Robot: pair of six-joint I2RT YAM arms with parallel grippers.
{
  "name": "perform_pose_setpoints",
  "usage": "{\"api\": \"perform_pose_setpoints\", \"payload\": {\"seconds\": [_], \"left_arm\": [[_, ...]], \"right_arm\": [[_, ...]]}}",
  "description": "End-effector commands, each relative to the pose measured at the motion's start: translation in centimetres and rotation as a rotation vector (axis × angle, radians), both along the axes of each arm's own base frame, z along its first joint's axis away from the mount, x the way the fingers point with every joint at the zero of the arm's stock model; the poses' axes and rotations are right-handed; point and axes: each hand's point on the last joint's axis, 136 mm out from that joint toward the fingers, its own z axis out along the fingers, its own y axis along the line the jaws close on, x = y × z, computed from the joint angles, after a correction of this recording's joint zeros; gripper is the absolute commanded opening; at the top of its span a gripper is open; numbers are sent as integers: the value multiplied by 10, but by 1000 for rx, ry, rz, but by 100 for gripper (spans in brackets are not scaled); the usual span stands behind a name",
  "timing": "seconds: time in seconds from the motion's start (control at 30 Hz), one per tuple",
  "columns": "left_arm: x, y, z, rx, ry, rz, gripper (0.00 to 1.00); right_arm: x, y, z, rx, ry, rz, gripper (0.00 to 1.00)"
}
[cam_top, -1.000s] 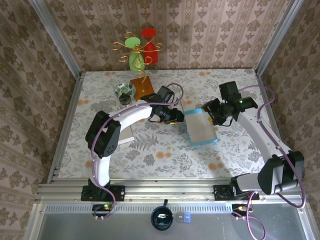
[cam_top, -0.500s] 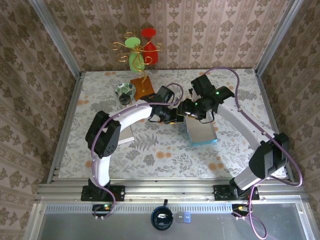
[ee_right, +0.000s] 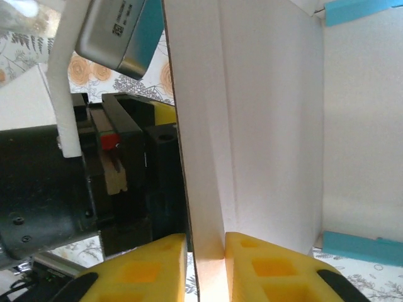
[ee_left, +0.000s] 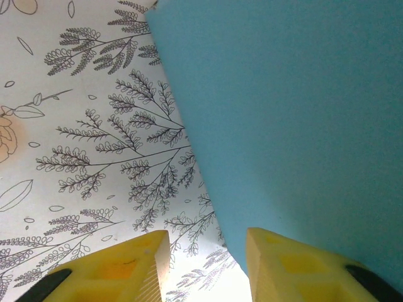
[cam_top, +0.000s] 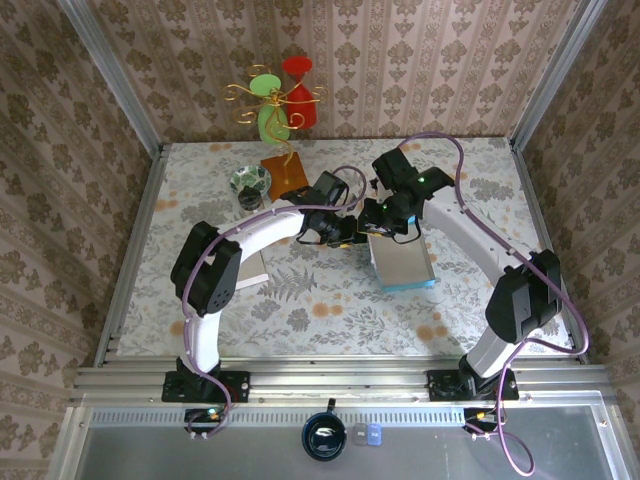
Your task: Fold the paper box
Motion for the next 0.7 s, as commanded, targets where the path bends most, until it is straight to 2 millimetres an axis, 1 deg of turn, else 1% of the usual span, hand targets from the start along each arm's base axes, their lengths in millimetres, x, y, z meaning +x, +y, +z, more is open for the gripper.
{"api": "perform_pose_setpoints", "payload": {"seconds": [0.0, 0.1, 0.2, 0.3, 0.33, 0.4, 0.57, 0.67], "left_arm": [[6, -2, 11, -10, -22, 11, 37], [7, 0, 13, -7, -30, 9, 37], [9, 1, 17, 0, -45, 9, 37], [11, 6, 22, 10, -62, 12, 38], [12, 8, 24, 13, -69, 13, 38], [13, 12, 28, 13, -79, 17, 38], [18, 31, 37, 38, -110, 43, 39], [20, 45, 42, 60, -137, 51, 39]], "right_arm": [[1, -4, 1, -46, 5, -9, 18], [3, -8, 0, -66, 8, -46, 9], [8, -11, 6, -64, -11, -99, 1], [14, -13, 14, -46, -33, -166, 0], [15, -16, 17, -48, -39, -203, 0], [17, -27, 22, -59, -48, -302, 0], [19, -53, 39, -31, -63, -581, 0], [19, -72, 46, 2, -53, -797, 0]]}}
